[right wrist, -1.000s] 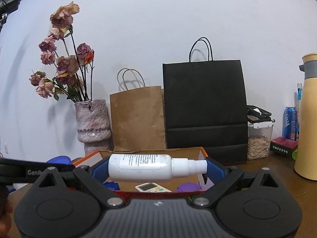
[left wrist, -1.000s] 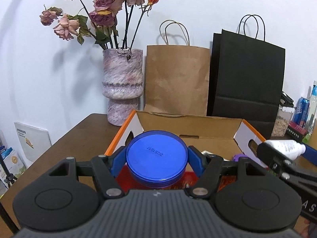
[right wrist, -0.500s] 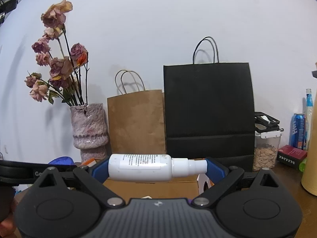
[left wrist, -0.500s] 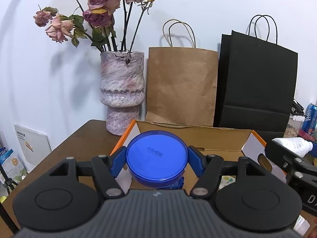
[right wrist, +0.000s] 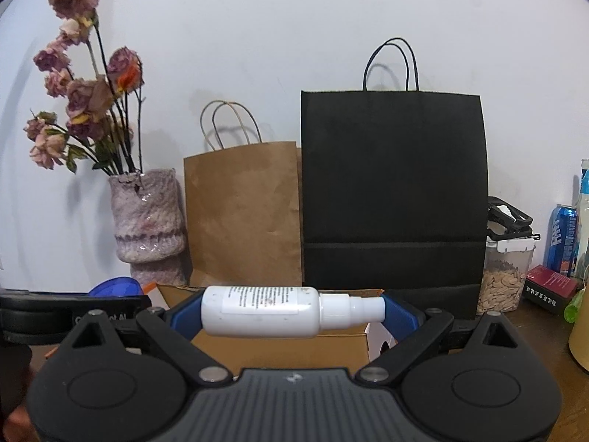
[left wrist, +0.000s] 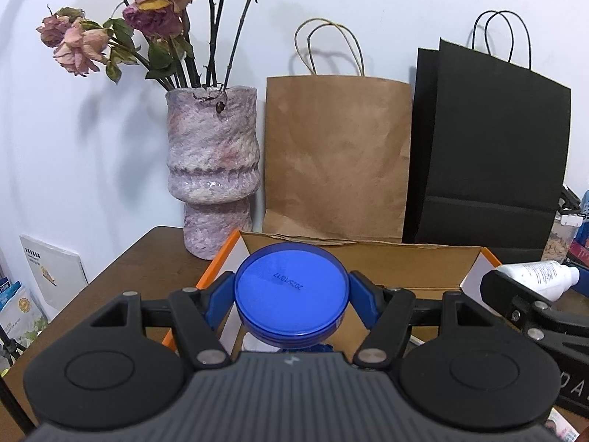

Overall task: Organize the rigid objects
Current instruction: 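Carry the blue lid and spray bottle into the red box and open both grippers, then move both tools back out of the box toward the table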

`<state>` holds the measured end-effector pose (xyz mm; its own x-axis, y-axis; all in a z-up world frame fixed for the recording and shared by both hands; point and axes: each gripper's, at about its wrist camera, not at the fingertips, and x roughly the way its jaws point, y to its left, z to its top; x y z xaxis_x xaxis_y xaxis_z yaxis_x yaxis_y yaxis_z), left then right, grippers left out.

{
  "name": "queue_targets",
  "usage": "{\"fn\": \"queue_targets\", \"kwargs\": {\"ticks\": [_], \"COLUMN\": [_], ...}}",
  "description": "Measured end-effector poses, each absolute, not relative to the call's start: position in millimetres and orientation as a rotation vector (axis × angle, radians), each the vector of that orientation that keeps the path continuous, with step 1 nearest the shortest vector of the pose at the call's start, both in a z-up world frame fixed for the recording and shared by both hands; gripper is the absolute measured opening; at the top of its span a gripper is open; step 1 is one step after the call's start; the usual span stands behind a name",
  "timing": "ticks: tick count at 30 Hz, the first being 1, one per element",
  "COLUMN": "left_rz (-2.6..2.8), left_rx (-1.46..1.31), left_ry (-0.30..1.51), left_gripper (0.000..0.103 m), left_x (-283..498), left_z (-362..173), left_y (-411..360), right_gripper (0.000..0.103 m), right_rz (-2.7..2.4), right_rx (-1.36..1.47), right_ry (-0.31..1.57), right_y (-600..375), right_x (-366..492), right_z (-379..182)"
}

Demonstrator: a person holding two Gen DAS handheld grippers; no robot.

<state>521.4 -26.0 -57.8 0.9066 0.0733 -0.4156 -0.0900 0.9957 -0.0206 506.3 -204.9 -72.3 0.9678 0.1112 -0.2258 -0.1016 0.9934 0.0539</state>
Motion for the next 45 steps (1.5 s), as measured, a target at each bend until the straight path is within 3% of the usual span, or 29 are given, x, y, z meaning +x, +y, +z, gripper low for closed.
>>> {"fn": "queue_targets", "kwargs": {"ticks": [20,26,29,45], "left_rz": [0.086,0.109,0.124,0.123], "left_rx": [-0.017,-0.008,-0.007,-0.015], "left_ry": [0.473,0.463,0.462,0.484], "left_gripper": [0.069,0.103,0.103,0.103], "left_x": [553.9,552.4,551.8,552.4], "left_z": [-68.1,-67.5,-66.3,-66.4], "left_y": [-21.1,-19.5,-18.2,-17.3], "right_gripper": [0.097,0.098,0.103,0.103], "right_rz": [0.103,0.118,0.112,0.111], "right_rx": [0.009,0.02,0.031,0.047], "right_ry": [0.311,0.341,0.338,0.334], "right_y": [-202.3,-204.3,-206.7,-211.2], "right_x": [545.3,547.8,546.8,544.1], "right_z": [-77.9,-79.4,-78.6,-76.8]}}
